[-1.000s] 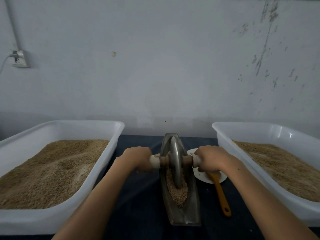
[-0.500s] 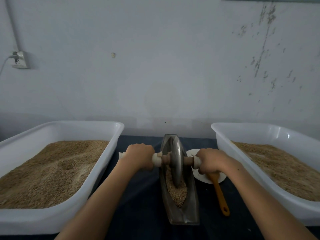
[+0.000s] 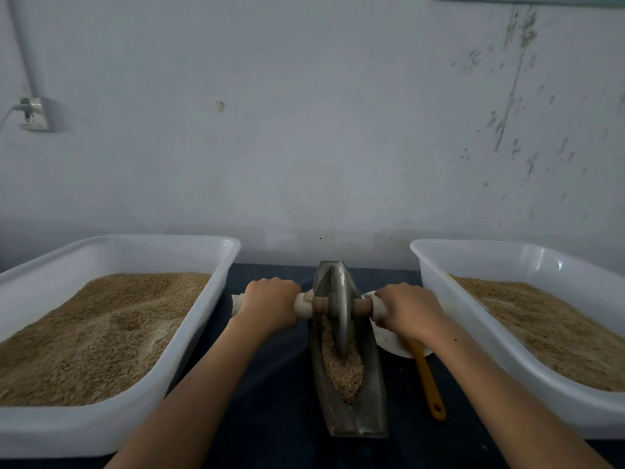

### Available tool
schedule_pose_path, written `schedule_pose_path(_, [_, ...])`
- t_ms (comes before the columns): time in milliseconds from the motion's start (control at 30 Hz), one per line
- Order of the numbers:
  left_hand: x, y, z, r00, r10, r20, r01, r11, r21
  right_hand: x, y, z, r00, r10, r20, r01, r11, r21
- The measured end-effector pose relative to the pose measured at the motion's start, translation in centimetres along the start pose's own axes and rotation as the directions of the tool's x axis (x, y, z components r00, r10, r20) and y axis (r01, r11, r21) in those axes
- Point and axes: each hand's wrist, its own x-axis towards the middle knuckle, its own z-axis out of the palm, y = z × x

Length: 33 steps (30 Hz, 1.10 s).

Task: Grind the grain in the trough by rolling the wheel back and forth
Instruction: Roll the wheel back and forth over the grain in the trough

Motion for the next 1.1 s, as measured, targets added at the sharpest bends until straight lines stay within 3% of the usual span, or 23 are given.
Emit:
schedule_pose_path(100, [-0.1, 0.2, 0.2, 0.999, -0.022, -0.037, 0.021, 1.000, -0.019, 0.1, -0.1, 0.3, 0.996, 0.002, -0.088, -0.003, 1.000, -0.011])
schedule_pose_path(200, [0.0, 0.0, 0.2, 1.000, -0.027, -0.005, 0.027, 0.999, -0.018, 0.1, -0.1, 0.0, 0.998, -0.018, -0.061, 0.016, 0.999, -0.037])
schedule_pose_path(367, [0.0, -0.6, -0.5, 0.973, 0.014, 0.232, 0.009, 0.995, -0.099, -0.1, -0.2, -1.7, 0.974, -0.027, 0.226, 0.035, 0.999, -0.034])
schedule_pose_path(500, [0.1, -0.7, -0.8, 0.957, 0.027, 0.287, 0.011, 0.991, -0.131, -0.1, 0.0, -2.3, 0.943, -0.017, 0.333, 0.019, 1.000, -0.003])
schedule_pose_path(600, [0.1, -0.6, -0.5, 0.973, 0.011, 0.230, 0.015, 0.994, -0.112, 0.1, 0.0, -1.6, 0.963, -0.016, 0.270, 0.020, 1.000, -0.014])
schedule_pose_path(700, [0.1, -0.3, 0.0, 0.995, -0.021, 0.102, 0.027, 0.998, -0.064, 0.4, 0.0, -0.2, 0.999, -0.023, 0.048, 0.024, 0.999, -0.027])
schedule_pose_path(833, [0.1, 0.0, 0.4, 0.998, -0.048, -0.041, 0.047, 0.998, -0.040, 0.8, 0.1, 1.2, 0.986, -0.027, -0.166, 0.021, 0.999, -0.038])
schedule_pose_path(967, [0.1, 0.0, 0.3, 0.999, -0.043, -0.024, 0.042, 0.999, -0.022, 0.8, 0.3, 1.0, 0.994, -0.026, -0.109, 0.023, 0.999, -0.034])
schedule_pose_path(1100, [0.0, -0.3, -0.4, 0.985, -0.010, 0.170, 0.021, 0.998, -0.062, 0.5, 0.3, -0.5, 0.992, -0.047, 0.113, 0.050, 0.998, -0.025])
